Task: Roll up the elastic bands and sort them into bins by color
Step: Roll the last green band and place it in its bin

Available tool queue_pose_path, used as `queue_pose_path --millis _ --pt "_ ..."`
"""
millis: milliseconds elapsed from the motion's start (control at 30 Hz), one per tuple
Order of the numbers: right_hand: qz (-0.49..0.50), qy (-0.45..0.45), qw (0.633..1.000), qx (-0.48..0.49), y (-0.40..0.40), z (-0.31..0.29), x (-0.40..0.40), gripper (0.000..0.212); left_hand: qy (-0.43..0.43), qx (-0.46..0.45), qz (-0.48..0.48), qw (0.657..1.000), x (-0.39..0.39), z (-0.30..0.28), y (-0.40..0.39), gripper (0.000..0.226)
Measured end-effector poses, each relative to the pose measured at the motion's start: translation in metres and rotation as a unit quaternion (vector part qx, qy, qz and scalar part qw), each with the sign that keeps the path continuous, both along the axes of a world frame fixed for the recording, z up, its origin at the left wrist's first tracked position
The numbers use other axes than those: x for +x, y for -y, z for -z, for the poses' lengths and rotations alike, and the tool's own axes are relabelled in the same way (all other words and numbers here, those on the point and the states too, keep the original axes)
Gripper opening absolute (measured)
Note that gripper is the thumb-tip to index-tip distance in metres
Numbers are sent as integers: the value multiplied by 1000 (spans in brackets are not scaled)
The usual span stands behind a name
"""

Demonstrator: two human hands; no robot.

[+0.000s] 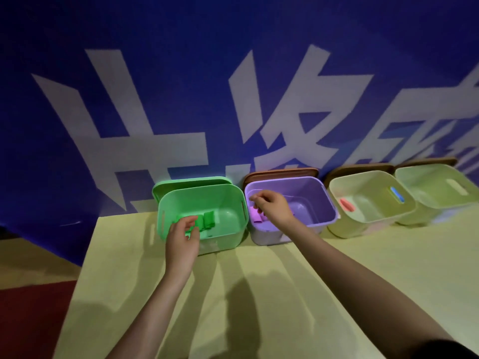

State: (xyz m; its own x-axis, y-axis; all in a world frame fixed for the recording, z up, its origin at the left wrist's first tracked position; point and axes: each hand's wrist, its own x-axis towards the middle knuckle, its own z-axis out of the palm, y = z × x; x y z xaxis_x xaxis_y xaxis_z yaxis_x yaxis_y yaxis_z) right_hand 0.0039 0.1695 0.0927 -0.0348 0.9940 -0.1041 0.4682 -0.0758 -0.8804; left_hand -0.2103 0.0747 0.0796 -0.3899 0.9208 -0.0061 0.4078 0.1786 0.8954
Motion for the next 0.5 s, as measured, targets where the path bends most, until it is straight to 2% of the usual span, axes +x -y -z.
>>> queue_pose_path --millis 500 --pt "120 -57 991 -20 65 2 119 19 95 -47 96 990 102 -8 6 19"
